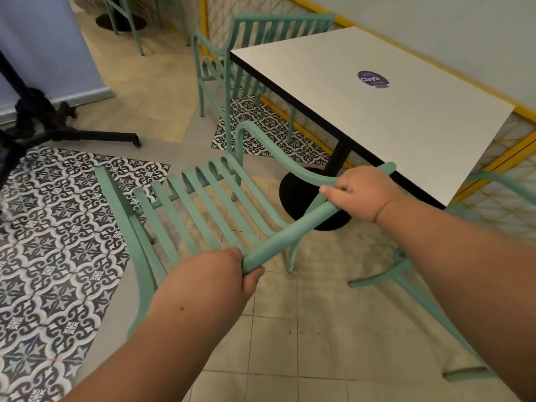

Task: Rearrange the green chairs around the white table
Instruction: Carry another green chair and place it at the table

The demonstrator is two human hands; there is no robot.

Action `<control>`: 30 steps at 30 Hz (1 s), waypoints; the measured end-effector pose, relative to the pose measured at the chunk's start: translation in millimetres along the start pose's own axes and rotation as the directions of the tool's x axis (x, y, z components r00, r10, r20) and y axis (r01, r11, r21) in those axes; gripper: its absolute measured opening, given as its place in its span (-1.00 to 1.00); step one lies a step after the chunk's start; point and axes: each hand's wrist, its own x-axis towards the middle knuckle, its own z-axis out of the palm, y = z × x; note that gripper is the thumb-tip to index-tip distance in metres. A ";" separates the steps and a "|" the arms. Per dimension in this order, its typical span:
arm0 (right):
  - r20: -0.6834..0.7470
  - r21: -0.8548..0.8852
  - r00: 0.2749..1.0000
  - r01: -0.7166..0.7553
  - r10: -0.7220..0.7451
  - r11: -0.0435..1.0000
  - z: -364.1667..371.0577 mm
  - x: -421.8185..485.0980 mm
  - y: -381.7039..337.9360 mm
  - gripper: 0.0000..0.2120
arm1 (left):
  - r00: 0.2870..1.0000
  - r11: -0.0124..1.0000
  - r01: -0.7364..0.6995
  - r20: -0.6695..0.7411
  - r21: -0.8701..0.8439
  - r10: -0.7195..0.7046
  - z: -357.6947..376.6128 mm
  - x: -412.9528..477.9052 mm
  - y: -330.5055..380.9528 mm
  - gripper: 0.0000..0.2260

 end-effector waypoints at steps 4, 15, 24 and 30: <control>-0.100 -0.056 0.995 -0.033 0.027 0.998 8.5 -3.8 -14.0 -0.32 | 1.000 1.000 -0.018 0.024 0.023 0.017 -1.2 1.2 -5.6 -0.61; -0.061 -0.058 0.997 -0.060 0.056 0.997 11.3 -12.6 -24.3 -0.48 | 0.995 0.992 -0.084 0.058 0.095 0.078 -21.4 4.3 -31.5 -0.59; -0.097 -0.072 0.983 -0.162 0.154 0.984 12.4 -30.3 -50.0 -0.52 | 0.984 0.983 -0.152 0.104 0.100 0.142 -38.2 10.3 -63.9 -0.62; -0.074 -0.087 0.990 -0.128 0.122 0.988 14.2 -44.4 -73.7 -0.58 | 0.971 0.970 -0.222 0.114 0.099 0.211 -50.8 15.3 -94.3 -0.62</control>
